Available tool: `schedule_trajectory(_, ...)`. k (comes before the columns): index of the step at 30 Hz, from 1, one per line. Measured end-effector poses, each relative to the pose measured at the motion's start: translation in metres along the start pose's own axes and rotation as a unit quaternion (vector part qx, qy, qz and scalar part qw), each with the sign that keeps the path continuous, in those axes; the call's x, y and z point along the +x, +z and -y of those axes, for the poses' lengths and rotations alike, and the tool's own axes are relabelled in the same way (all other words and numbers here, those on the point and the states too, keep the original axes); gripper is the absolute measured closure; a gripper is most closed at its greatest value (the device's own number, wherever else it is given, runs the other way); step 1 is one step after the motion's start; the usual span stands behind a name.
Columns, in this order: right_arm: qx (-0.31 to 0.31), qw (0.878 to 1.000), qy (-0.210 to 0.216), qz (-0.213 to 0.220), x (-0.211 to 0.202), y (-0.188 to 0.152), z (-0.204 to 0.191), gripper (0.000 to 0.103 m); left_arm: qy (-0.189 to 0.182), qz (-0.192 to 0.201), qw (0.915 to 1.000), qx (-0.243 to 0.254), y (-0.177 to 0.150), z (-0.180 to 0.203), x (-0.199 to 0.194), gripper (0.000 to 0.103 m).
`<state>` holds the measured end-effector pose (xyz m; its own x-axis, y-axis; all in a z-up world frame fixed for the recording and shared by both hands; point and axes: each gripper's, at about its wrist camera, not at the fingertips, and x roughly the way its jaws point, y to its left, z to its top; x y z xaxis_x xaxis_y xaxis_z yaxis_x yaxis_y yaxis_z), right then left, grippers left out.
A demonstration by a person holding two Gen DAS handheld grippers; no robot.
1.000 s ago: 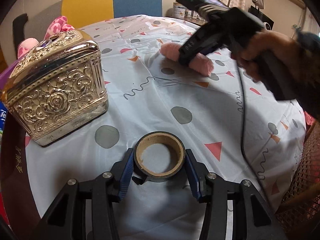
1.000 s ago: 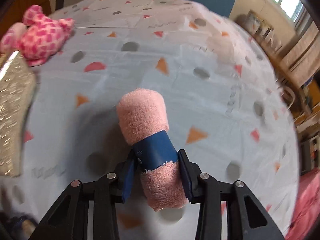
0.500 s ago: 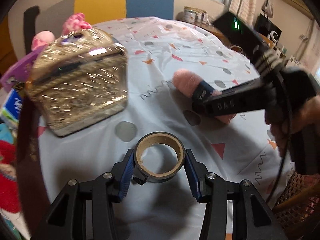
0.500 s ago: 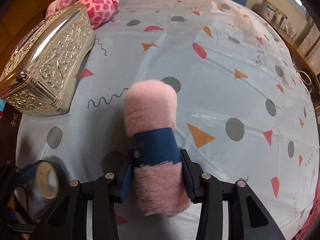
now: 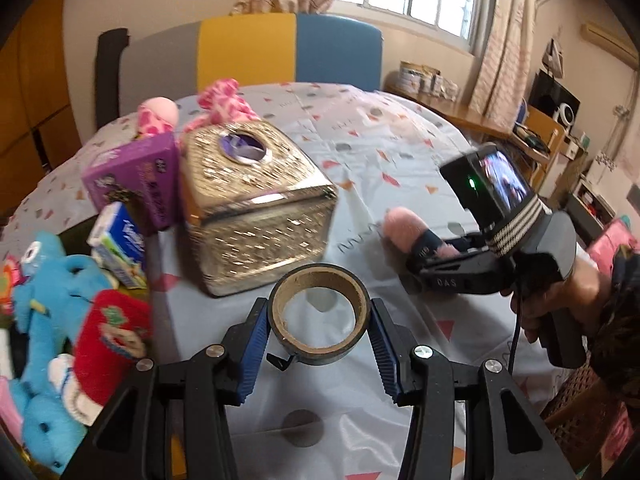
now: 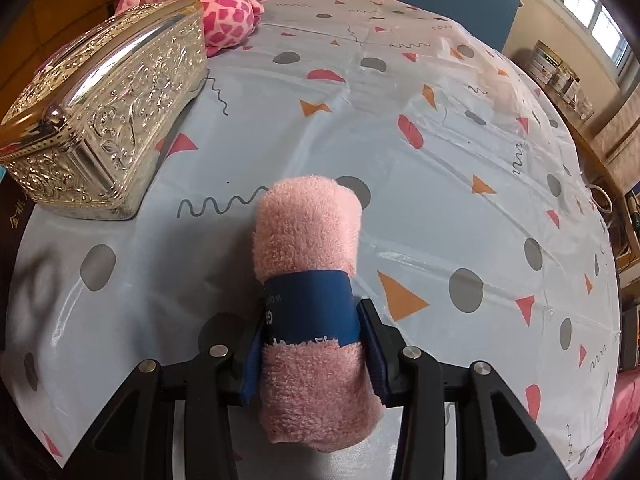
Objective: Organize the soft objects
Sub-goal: 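Grasp the pink towel roll with the right tool while the left tool holds the tape, then carry the tape roll with the left tool into the gold tray and open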
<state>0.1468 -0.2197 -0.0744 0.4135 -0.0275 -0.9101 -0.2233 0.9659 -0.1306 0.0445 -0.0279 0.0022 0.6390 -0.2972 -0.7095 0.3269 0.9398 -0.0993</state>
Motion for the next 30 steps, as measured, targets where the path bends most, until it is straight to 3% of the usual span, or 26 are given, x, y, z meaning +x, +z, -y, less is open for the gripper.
schedule_trajectory(9,0.000,1.000,0.000,0.012,0.001,-0.003,-0.001,0.060,0.019,0.024,0.9992,-0.026,0.001,-0.026,-0.025,0.054)
schedule_trajectory(30,-0.032,0.999,-0.014,0.020,-0.004,-0.003,-0.007,0.064,0.059,0.019,0.9942,-0.088,-0.012,-0.092,-0.047,0.054)
